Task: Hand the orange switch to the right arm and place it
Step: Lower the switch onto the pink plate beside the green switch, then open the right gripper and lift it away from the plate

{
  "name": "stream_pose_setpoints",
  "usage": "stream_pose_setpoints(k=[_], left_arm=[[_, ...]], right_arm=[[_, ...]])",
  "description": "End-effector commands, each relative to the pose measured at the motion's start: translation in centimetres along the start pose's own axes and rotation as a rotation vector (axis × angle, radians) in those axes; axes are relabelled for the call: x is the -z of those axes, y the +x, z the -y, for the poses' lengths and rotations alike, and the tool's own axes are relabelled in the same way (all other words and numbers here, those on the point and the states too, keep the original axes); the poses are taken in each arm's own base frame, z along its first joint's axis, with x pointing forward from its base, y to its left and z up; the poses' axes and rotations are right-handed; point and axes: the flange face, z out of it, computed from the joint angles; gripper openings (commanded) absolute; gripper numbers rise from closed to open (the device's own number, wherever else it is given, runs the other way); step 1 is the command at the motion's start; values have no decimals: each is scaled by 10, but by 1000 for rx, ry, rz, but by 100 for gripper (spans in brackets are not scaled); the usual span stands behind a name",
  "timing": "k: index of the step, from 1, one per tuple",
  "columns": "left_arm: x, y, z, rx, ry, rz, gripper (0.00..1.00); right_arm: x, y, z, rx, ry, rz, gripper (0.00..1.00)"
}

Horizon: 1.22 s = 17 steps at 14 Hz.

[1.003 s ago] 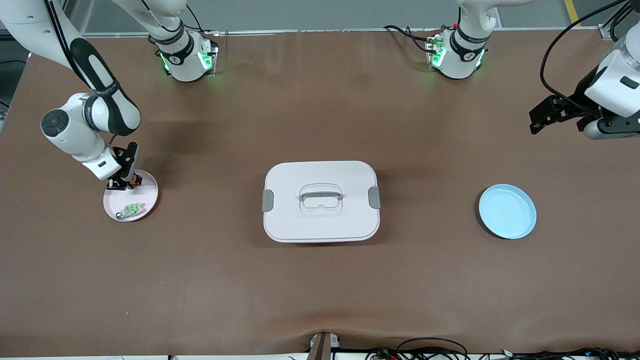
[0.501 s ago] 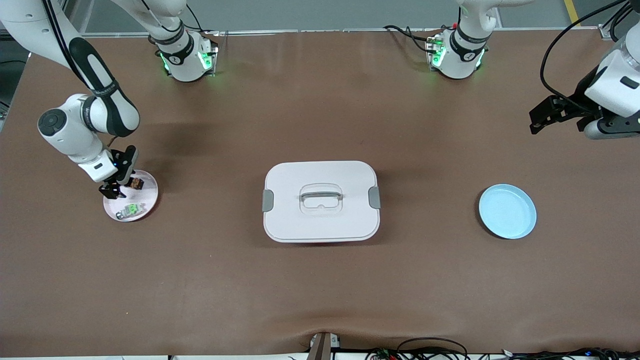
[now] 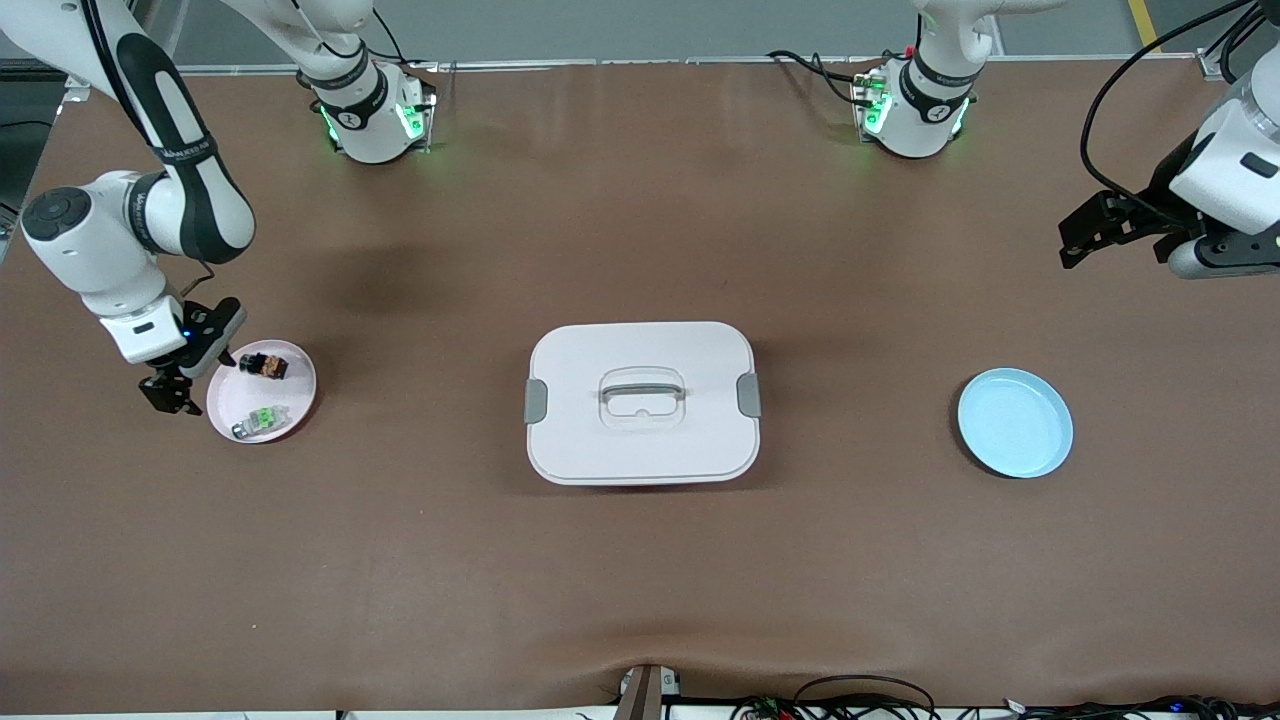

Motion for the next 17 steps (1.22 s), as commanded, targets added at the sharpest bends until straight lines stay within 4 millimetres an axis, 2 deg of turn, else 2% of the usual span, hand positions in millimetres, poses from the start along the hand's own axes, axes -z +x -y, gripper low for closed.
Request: stream_pose_setpoints(k=[1,5,8,10,13,15,17], left_arm=[[5,-3,3,-8,-9,-13,100],[2,-1,3,-8,-8,-8,100],[2,-1,7,-2,-6,-7,100],[2,-1,7,-1,-10,-8,100],[3,-1,4,-4,-12,-8,100],[2,0,6,-2,-13,-6,100],[2,-1,7,-1,-13,-6,100]], right_arm=[[14,11,-18,-128,-33,-6,100],[38,18,-55,-388,-88,-25,100],[63,15,-91,-624,-32,-1,100],[68,17,-105,-752,6,17,100],[75,24,-115,-972,-19,-1,100],[77,29,-115,-1137,-11,0,100],[81,33,-107,-1237,69,73,100]])
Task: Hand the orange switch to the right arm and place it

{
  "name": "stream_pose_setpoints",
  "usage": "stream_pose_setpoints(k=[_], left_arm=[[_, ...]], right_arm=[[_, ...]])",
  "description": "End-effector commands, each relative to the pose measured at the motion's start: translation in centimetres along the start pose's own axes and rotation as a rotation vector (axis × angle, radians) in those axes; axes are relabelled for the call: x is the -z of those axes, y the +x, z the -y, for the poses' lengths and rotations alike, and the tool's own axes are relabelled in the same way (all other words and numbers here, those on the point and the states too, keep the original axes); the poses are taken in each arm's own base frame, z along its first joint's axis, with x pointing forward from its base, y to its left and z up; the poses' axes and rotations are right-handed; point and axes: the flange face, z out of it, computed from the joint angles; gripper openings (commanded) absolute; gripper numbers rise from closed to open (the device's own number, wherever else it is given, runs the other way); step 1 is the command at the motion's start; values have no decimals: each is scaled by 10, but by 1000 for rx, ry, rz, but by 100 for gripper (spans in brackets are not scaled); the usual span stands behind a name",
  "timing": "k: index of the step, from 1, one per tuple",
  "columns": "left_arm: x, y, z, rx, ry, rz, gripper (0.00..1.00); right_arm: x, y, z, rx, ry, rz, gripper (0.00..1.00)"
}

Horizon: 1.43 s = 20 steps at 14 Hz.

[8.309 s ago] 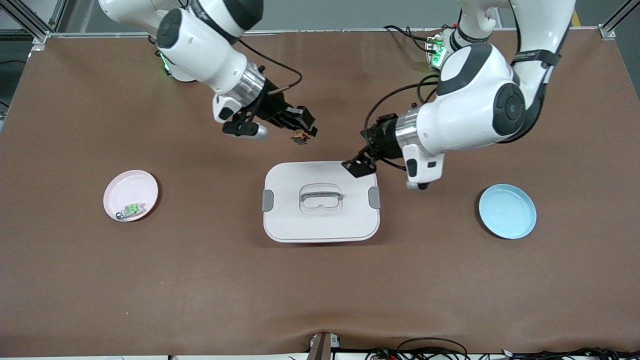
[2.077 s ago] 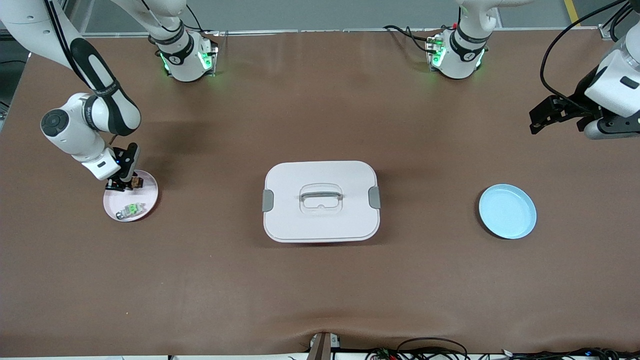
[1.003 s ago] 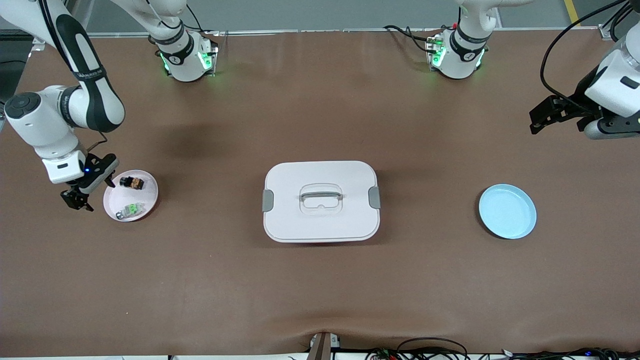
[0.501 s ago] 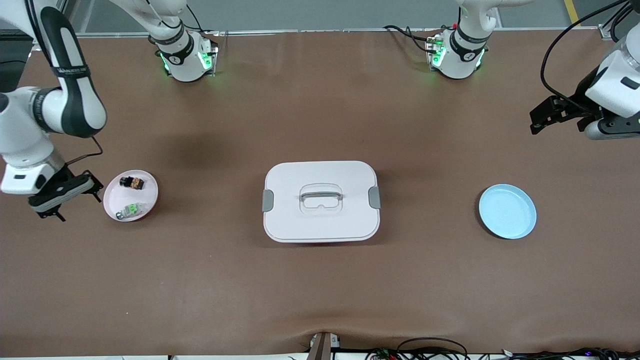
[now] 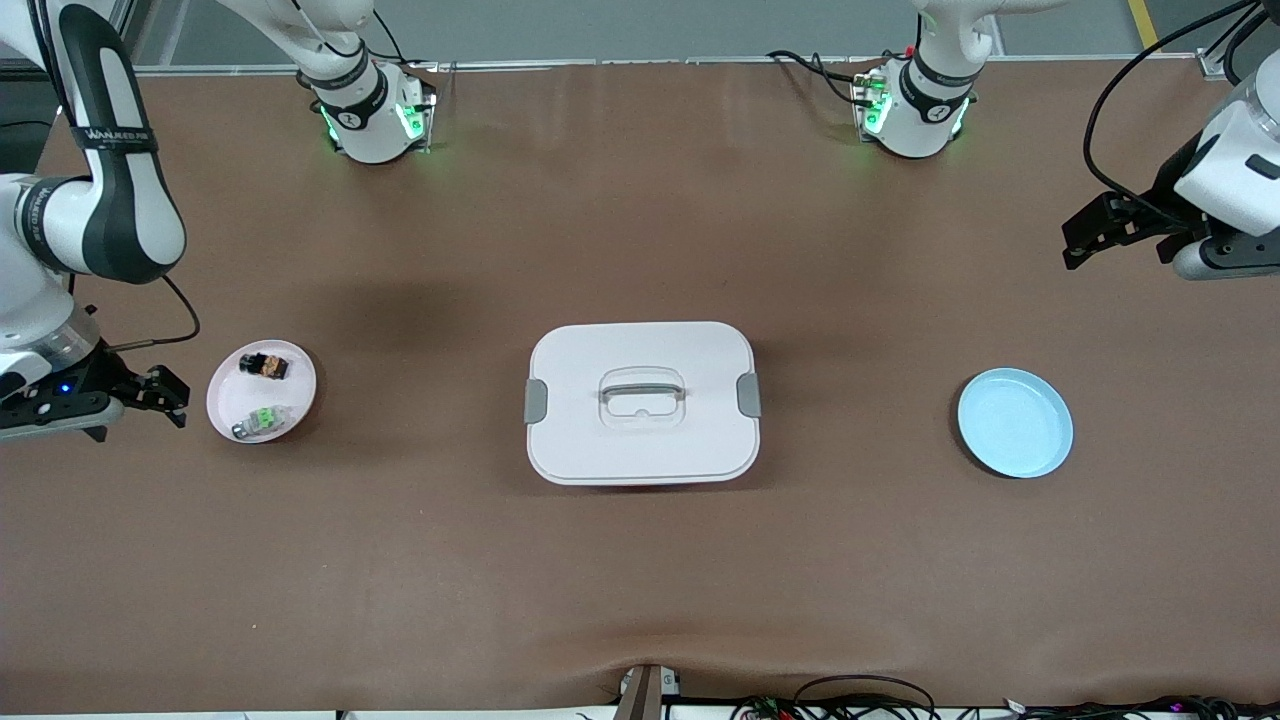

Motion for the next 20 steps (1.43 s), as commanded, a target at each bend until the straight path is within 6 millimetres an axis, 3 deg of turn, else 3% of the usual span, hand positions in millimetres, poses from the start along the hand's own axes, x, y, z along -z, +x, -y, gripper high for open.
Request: stream_pose_setpoints(k=[1,8,11,20], left_arm=[[3,-2,3,-7,-13,-7,100],[2,-1,5,-3,-13,-4,100],[1,-1,5,-2,-8,-2,100],[1,1,5,-6,-8,-5,100]], right_arm=[[17,2,10,-91,25,108,100],[75,-10,21,-189,111,209,100],[99,-10,44,-319,100,240,100],[180,-38,68,-358,93,319,100]])
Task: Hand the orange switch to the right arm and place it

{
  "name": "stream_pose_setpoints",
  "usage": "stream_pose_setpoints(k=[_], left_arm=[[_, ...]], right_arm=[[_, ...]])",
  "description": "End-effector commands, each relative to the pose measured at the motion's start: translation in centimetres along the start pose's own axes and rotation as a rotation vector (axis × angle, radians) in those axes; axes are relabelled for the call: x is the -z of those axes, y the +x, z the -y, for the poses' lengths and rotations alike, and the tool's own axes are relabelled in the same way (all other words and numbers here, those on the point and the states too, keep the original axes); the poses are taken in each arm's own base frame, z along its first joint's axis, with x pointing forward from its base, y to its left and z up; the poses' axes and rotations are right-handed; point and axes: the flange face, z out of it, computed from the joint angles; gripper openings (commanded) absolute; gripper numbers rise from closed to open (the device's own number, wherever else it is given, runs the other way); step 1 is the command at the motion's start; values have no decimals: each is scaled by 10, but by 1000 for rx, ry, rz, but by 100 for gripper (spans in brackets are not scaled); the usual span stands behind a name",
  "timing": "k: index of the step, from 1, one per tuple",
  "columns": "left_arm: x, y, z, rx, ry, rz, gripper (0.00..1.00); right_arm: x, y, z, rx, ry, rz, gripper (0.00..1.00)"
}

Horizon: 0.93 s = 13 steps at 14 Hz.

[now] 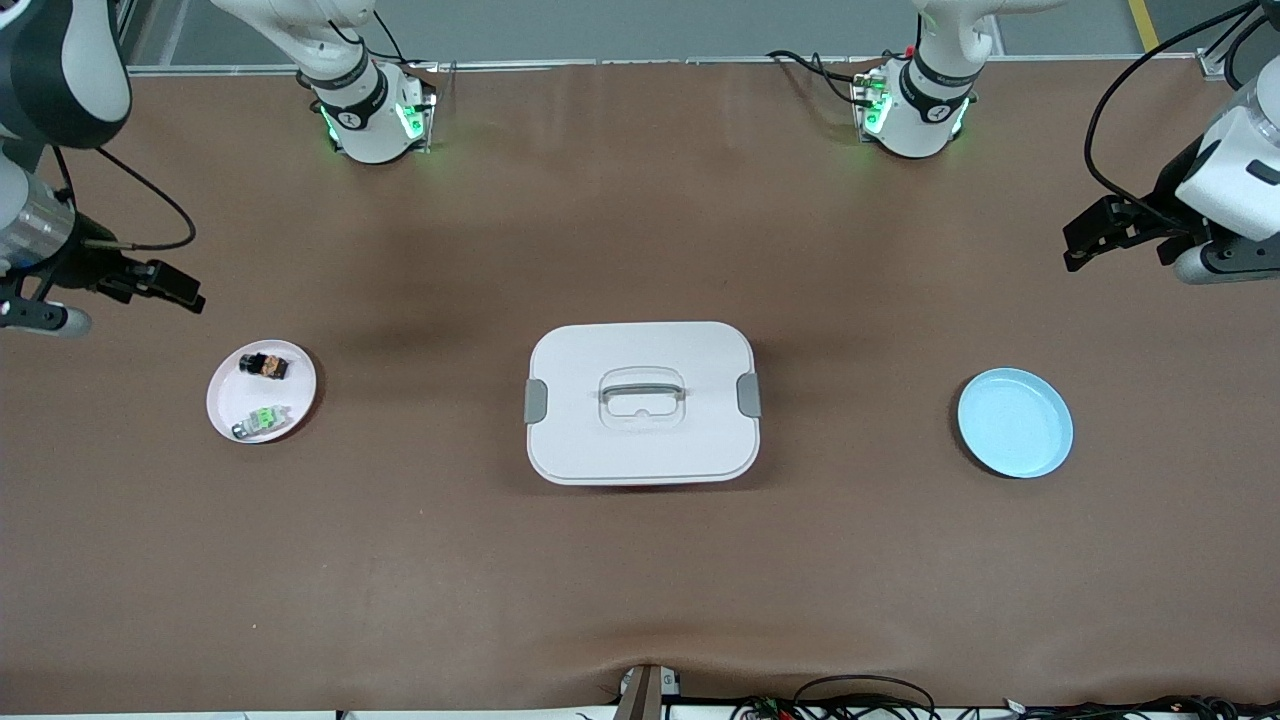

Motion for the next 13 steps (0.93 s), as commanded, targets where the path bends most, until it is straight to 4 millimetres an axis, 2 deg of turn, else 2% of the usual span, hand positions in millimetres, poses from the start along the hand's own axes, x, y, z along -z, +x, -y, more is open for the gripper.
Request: stream_pose_setpoints(k=[1,6,13], left_arm=[[4,-1,2,-10,-8,-11,100],[3,1,3,-9,-10,-11,100],[1,2,1,-12,-12,-4,100]], right_arm=[[21,-19,4,-15,5,-2,100],[61,-11,3,-9,11,-58,100],[93,25,-1,-7,19,-36,100]])
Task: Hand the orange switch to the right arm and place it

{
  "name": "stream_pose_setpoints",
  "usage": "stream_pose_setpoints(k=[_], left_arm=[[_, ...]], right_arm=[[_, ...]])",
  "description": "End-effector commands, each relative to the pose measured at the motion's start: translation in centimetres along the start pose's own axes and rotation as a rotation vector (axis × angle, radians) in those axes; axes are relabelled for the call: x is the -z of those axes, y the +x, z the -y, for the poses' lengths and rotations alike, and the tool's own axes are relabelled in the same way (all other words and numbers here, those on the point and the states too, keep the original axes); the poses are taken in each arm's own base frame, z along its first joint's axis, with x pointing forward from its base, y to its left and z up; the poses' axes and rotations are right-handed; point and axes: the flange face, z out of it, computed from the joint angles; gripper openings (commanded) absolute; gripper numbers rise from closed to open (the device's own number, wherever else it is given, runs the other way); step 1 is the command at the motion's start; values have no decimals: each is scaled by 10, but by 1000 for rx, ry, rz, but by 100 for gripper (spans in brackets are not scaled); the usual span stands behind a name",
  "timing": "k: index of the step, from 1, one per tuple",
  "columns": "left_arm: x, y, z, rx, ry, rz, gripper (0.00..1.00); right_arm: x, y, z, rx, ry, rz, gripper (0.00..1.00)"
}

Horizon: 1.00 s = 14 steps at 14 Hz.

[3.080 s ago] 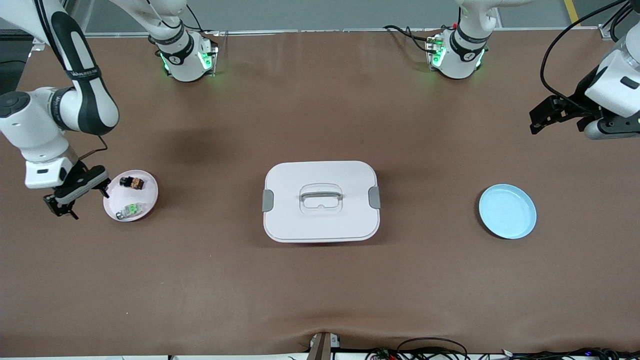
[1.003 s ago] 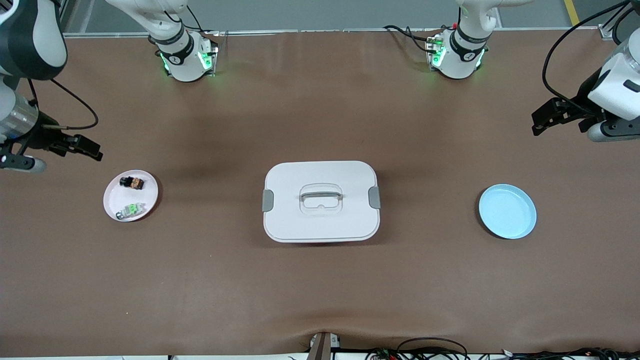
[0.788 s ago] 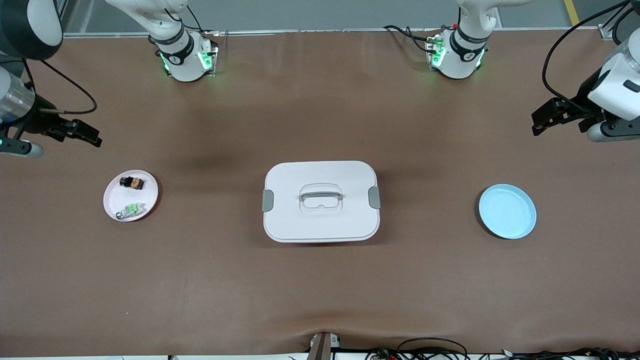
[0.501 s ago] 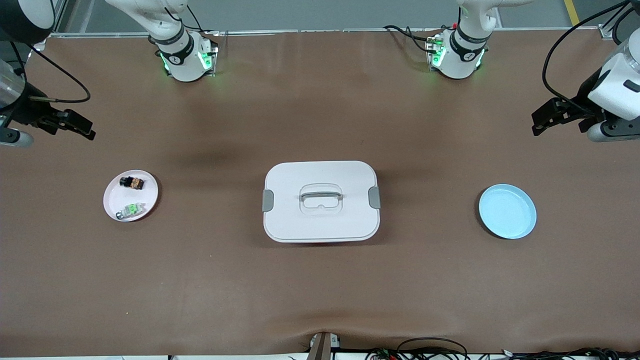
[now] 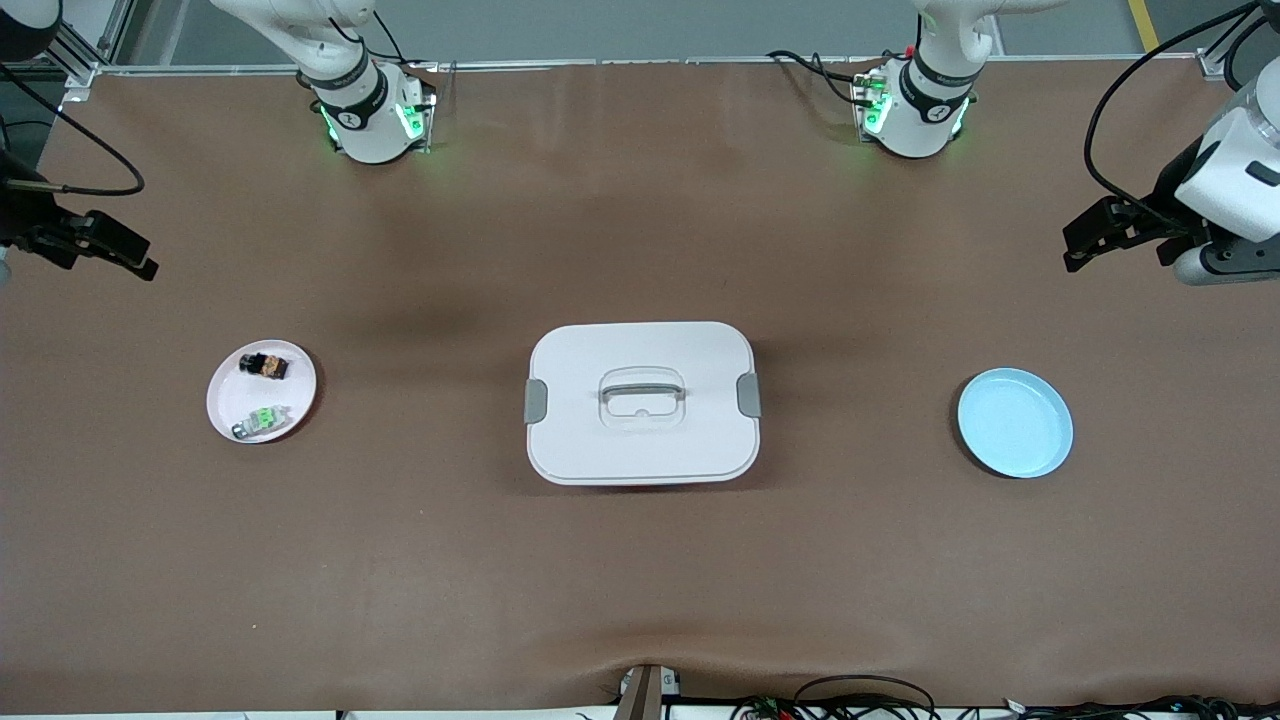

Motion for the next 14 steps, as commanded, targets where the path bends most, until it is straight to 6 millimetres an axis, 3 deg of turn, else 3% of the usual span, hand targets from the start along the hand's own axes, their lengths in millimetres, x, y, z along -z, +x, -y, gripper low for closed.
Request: stream_pose_setpoints(k=[1,5,8,14], left_arm=[[5,-1,3,-9,-11,-9,100],[9,-4,5,-5,-11,-9,100],[13,-9,14,12,-6,2,100],[11,-8,14,15,-6,7,100]], right_arm=[[12,23,-2,-9,14,19,100],[12,23,11,14,13,21,100],[25,23,1,-2,15,5,100],[24,23,4,45,14,10,100]])
